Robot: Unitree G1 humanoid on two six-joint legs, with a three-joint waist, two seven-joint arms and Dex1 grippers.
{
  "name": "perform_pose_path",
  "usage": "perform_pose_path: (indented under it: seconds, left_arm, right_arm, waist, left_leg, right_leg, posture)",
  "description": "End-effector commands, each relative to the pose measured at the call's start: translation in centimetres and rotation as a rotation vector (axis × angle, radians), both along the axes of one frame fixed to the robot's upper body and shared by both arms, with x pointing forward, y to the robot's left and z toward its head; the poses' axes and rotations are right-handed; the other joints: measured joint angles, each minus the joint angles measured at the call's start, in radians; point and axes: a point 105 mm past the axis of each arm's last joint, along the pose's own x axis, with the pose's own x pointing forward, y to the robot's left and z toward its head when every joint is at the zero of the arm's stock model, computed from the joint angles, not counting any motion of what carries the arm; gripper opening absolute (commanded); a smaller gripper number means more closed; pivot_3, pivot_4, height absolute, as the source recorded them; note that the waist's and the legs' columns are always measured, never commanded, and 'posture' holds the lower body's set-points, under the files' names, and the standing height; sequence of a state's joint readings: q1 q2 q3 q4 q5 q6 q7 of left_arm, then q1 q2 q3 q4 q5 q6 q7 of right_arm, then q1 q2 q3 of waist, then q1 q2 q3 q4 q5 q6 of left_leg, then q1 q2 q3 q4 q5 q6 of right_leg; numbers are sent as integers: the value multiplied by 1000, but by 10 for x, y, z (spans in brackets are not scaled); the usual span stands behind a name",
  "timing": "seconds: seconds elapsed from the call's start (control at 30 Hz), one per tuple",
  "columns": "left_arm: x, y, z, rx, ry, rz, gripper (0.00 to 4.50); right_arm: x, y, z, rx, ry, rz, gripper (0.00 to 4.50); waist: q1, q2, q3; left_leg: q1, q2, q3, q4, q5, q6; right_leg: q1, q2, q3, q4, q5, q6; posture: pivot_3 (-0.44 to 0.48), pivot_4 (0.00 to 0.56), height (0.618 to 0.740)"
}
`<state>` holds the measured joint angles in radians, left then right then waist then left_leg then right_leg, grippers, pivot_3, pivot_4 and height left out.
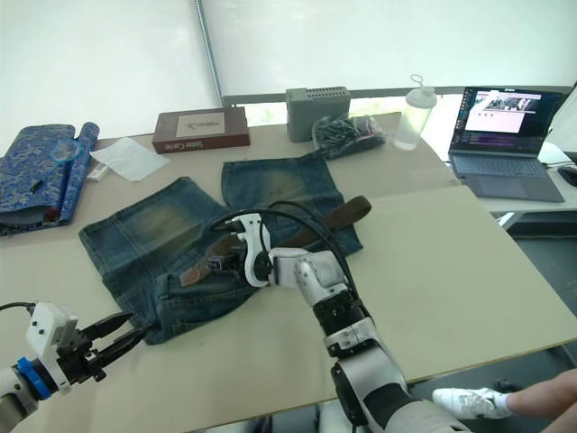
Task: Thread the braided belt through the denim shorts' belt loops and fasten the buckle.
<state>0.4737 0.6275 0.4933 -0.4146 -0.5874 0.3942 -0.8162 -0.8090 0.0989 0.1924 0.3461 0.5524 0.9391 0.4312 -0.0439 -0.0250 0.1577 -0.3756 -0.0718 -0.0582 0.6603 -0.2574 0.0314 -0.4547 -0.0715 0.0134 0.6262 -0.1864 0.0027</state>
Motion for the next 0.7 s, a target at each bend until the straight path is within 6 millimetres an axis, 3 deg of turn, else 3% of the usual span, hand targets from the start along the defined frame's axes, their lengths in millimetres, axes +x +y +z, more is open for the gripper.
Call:
perform_pose_path:
  seconds: [0.03,0.2,0.27,0.43,0.53,0.7]
  left_arm:
    - [7,-2,9,-103,-34,58,2595]
    - [18,-37,45,-646,47,30,2595]
    - [19,-51,45,-752,126,7,2595]
    - [41,-55,56,-970,139,72,2595]
    - [45,-59,60,-979,147,65,2595]
    - [52,-46,72,-1076,120,98,2595]
  right_arm:
    - [-35,55,24,87,-6,156,0]
    - [-38,39,57,333,128,194,0]
    - [-40,32,64,375,159,212,0]
    - [-45,26,68,382,157,236,0]
    - [-45,25,69,384,155,234,0]
    - [-38,19,68,369,137,206,0]
  waist:
    - [0,0,0]
    - [0,-2,-1]
    - [-2,-2,-1]
    - [0,-2,0]
    - [2,-2,-1]
    - [2,-2,-1]
  left_leg:
    - [0,0,0,0,0,0]
    - [-1,1,0,0,0,0]
    - [-1,1,0,0,0,1]
    - [-1,1,0,0,-1,1]
    - [-1,0,0,1,0,0]
    - [-1,0,1,1,-1,0]
  right_leg:
    - [0,0,0,0,0,0]
    - [-1,0,0,1,0,0]
    - [-1,0,0,1,0,0]
    - [-2,0,0,1,0,0]
    - [-1,0,0,2,0,0]
    - [-2,0,1,2,0,0]
  posture:
    - [0,150,740]
    - [0,150,740]
    - [0,150,740]
    - [0,150,740]
    - [0,150,740]
    - [0,150,740]
